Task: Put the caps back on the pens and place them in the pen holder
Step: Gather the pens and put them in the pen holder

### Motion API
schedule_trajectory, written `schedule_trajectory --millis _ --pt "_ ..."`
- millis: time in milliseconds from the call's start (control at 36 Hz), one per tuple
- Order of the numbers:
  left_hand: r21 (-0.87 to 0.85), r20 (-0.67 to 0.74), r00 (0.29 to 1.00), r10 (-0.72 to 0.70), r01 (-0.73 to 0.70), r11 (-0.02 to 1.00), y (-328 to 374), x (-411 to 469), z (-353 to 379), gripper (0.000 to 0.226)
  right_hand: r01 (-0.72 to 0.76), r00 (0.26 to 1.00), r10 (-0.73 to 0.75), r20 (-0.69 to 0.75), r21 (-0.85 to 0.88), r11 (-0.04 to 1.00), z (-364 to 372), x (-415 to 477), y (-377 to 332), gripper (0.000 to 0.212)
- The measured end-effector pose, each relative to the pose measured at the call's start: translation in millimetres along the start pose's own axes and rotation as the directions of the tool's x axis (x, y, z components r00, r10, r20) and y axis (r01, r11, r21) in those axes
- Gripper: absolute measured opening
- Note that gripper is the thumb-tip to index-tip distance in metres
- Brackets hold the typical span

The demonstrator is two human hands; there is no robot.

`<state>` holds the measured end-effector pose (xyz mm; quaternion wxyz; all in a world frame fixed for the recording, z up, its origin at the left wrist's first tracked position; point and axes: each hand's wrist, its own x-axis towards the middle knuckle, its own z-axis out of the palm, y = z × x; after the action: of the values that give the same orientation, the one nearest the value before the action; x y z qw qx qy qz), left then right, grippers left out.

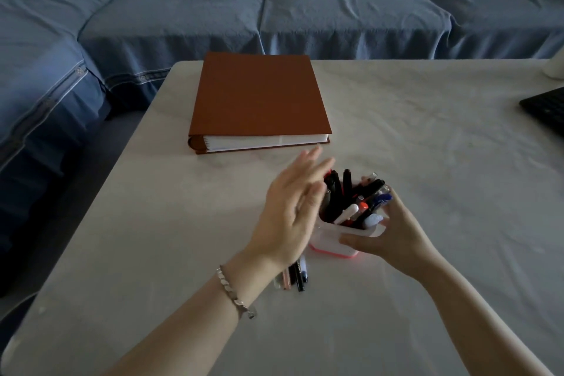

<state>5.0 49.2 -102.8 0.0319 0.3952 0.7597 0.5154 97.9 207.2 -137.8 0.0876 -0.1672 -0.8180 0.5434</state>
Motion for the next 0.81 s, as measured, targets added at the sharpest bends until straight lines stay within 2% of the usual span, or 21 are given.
schedule_trajectory --millis 28,83,139,194,250,333,444,583,639,722,806 --pt "0.011 -0.097 0.994 -0.054 0.055 0.998 -6.6 -2.3 -3.3 0.036 0.0 1.0 0.0 0.005 0.0 1.0 -0.2 -0.2 -0.5 0.077" --pt "0.107 -0.225 0.948 -0.227 0.256 0.961 -25.2 -10.1 -8.9 0.032 0.002 1.0 -0.002 0.01 -0.001 1.0 -0.3 -0.8 -1.5 0.076" --pt "0.183 -0.222 0.841 -0.494 0.534 0.826 -41.7 -19.0 -12.0 0.034 0.008 1.0 -0.008 0.006 0.001 1.0 -0.7 -0.6 -0.3 0.077" --pt "0.24 -0.171 0.713 -0.68 0.699 0.673 -52.3 -29.2 -12.2 0.039 0.008 1.0 -0.008 0.004 0.004 1.0 -0.3 -0.4 0.0 0.079" --pt "0.272 -0.121 0.684 -0.72 0.72 0.638 -56.4 -38.5 -10.8 0.03 0.015 1.0 -0.015 0.003 0.002 1.0 0.1 -0.1 0.4 0.079" --pt "0.293 -0.099 0.705 -0.702 0.695 0.657 -55.0 -47.1 -7.0 0.011 0.016 1.0 -0.016 0.002 -0.008 1.0 0.3 0.1 2.5 0.08" --pt "0.339 -0.076 0.699 -0.711 0.689 0.64 -52.7 -43.7 -3.8 0.023 0.0 1.0 0.0 0.002 -0.007 1.0 -0.3 -0.5 2.5 0.081" --pt "0.367 -0.073 0.645 -0.761 0.727 0.581 -51.6 -32.4 -6.7 0.022 0.008 1.0 -0.008 0.006 0.0 1.0 -0.4 -1.7 -2.1 0.08" --pt "0.357 -0.083 0.625 -0.776 0.746 0.563 -48.9 -29.6 -5.6 0.028 0.017 1.0 -0.017 0.004 -0.003 1.0 -0.4 -2.4 -3.9 0.079" --pt "0.441 -0.068 0.637 -0.768 0.709 0.55 -48.3 -26.9 -2.8 0.037 0.023 1.0 -0.023 0.0 -0.001 1.0 -0.5 -2.2 -4.2 0.078" --pt "0.468 -0.051 0.642 -0.765 0.692 0.55 -49.7 -25.5 -1.8 0.035 0.023 1.0 -0.023 0.009 0.003 1.0 0.1 -1.9 -3.2 0.078"
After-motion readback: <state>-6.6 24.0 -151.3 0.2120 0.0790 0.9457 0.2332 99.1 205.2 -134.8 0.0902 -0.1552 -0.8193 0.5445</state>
